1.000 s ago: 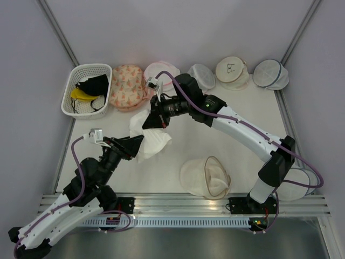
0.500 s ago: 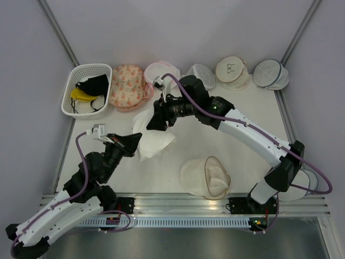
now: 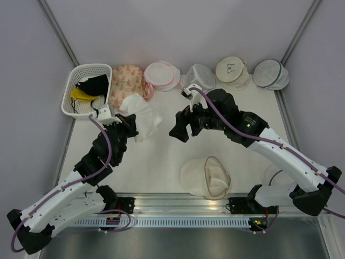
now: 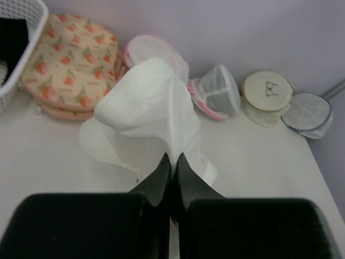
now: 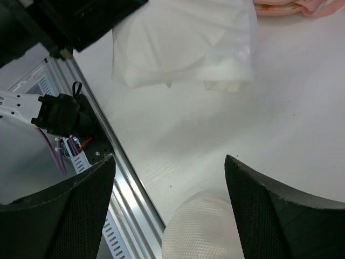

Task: Unzip the laundry bag and remove the bra

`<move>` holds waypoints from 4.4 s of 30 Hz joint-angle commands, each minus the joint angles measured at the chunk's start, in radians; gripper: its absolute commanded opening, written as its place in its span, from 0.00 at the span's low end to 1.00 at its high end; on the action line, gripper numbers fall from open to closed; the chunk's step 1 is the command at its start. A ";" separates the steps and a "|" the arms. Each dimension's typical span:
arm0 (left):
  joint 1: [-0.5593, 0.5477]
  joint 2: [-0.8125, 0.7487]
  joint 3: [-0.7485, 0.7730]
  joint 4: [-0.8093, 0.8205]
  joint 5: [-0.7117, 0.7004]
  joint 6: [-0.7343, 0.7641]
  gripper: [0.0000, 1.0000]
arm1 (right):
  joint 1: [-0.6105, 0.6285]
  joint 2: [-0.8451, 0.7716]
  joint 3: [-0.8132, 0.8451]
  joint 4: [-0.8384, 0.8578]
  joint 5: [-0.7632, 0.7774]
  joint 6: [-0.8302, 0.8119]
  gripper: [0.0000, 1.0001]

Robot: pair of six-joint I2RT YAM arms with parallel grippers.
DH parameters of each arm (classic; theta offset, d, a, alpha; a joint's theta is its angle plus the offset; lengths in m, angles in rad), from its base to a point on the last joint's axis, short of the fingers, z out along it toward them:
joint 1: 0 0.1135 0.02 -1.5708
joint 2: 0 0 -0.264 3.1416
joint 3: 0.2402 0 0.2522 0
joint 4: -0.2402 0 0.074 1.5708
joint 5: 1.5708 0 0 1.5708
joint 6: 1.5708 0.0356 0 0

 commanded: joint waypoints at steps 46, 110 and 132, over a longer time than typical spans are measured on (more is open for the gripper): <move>0.951 1.165 0.896 0.200 0.165 0.215 0.02 | -0.004 -0.134 -0.414 0.040 0.054 -0.015 0.93; 0.534 -0.185 -0.150 -0.165 0.946 -0.256 0.94 | 0.334 -0.042 -0.712 0.197 0.333 0.560 0.01; 0.534 -0.216 -0.116 -0.231 1.231 -0.132 1.00 | 0.413 -0.071 -0.411 0.236 0.625 0.397 0.98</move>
